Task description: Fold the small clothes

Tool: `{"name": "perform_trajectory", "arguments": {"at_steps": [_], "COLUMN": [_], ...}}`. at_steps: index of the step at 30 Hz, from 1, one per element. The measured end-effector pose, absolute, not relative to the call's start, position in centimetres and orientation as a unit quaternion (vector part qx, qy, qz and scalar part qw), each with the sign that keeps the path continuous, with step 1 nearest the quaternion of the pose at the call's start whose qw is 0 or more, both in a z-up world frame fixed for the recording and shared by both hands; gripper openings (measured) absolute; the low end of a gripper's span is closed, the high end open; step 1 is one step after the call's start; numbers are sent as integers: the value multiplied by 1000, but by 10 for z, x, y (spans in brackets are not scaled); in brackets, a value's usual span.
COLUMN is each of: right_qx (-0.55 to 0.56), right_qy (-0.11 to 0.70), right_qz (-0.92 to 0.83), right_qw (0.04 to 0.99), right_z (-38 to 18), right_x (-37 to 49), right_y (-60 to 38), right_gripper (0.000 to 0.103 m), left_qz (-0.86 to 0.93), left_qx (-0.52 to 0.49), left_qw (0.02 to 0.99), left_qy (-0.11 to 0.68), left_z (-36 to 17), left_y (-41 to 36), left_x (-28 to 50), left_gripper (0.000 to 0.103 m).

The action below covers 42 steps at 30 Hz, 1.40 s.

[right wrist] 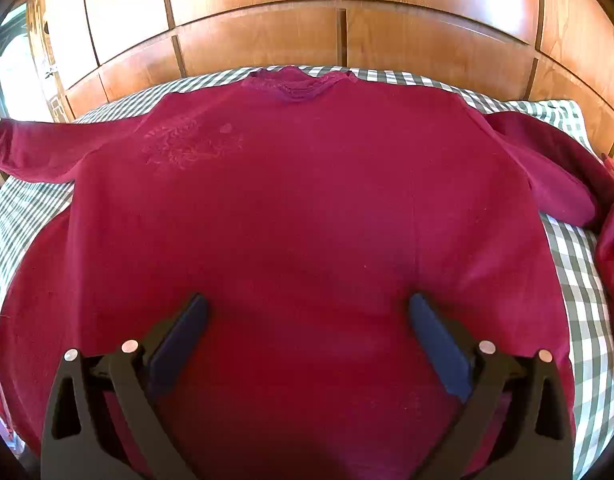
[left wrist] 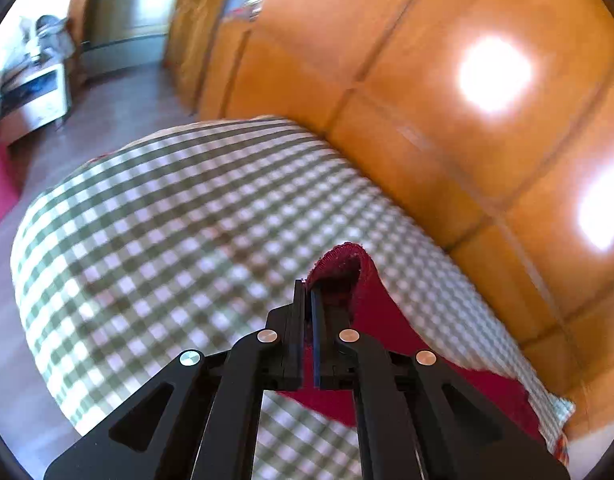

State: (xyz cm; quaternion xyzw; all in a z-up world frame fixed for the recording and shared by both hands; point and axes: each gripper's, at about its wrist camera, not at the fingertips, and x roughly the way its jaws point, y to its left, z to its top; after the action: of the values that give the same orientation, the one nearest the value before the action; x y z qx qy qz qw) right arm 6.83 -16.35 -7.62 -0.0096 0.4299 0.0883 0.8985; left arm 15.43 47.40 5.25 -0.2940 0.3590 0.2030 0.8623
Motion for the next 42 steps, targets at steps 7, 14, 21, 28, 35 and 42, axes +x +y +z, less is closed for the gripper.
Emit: {"name": "perform_trajectory", "arguments": {"at_steps": [7,14,21,28,35,42], "right_qx": [-13,-12,-8,50,70,45], "right_qy": [431,431,431,430,415,444], "right_qz": [87,89,90,63,-115,-161], "right_qw": [898,898,898,899,900,880], "right_z": [-76,-77,-76,-39,-27,-61], "right_x": [70,71,71,59,13,1], "right_y": [-164,-166,-168,-219,-354,-396], "right_gripper": [101,101,101,76,76,43], "left_qz": [310,349,350,118,-102,-155], "left_qx": [-228,-206,-236,-141,-67,-34], "left_qw": [800,774,824,911,917,892], "left_qy": [461,487,378,369,380,423], "left_z": [-37,-68,4,24,-13,-67], "left_y": [498,503,468,290,84,-18], "left_x": [191,190,148,145,126,129], "left_gripper": [1,16,59,59,70,71]}}
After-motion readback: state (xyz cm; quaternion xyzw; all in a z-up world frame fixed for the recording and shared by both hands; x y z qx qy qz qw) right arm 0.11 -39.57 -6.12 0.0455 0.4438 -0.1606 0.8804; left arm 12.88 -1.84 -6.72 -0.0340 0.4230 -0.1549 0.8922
